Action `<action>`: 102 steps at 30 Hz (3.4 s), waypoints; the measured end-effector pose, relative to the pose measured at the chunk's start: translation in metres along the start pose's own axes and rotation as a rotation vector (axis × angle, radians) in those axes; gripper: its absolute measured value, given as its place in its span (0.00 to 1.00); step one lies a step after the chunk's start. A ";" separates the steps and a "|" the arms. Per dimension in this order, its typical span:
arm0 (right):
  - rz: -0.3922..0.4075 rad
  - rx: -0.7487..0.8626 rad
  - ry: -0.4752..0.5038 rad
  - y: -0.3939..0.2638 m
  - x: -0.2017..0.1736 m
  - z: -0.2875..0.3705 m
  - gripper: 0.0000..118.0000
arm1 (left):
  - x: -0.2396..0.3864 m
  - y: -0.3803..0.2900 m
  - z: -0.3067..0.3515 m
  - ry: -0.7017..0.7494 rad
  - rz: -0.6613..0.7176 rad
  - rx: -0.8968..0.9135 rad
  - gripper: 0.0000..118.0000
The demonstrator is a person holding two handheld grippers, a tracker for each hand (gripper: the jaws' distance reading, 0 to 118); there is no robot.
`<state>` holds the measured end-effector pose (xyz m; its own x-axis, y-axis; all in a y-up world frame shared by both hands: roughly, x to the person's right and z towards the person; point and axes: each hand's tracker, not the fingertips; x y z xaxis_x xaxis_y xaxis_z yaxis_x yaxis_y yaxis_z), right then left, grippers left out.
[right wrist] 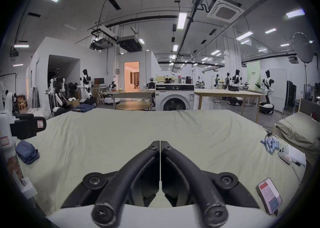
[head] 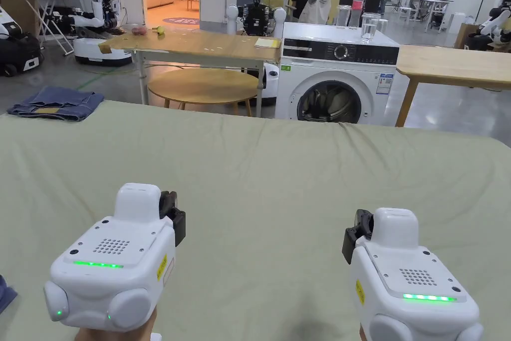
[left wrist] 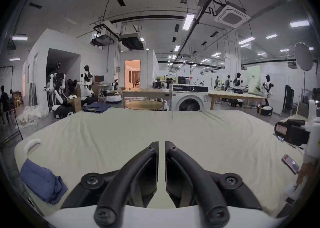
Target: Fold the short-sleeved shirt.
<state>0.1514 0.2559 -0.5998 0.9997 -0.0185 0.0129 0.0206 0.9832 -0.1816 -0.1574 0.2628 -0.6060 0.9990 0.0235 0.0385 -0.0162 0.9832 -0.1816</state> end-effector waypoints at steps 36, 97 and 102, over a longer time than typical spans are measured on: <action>0.015 0.023 -0.092 0.011 0.004 -0.007 0.65 | -0.013 0.006 0.000 -0.028 0.197 0.128 0.74; -0.099 -0.136 -0.136 0.018 0.008 -0.027 0.66 | -0.023 0.010 -0.007 0.068 -0.012 0.052 0.74; -0.040 -0.140 -0.151 0.014 0.004 -0.026 0.66 | -0.025 0.011 -0.006 0.061 -0.007 0.046 0.74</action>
<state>0.1555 0.2646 -0.6274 0.9856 -0.0197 0.1678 0.0721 0.9471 -0.3126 -0.1818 0.2714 -0.6150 0.9998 0.0071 -0.0201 -0.0098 0.9906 -0.1365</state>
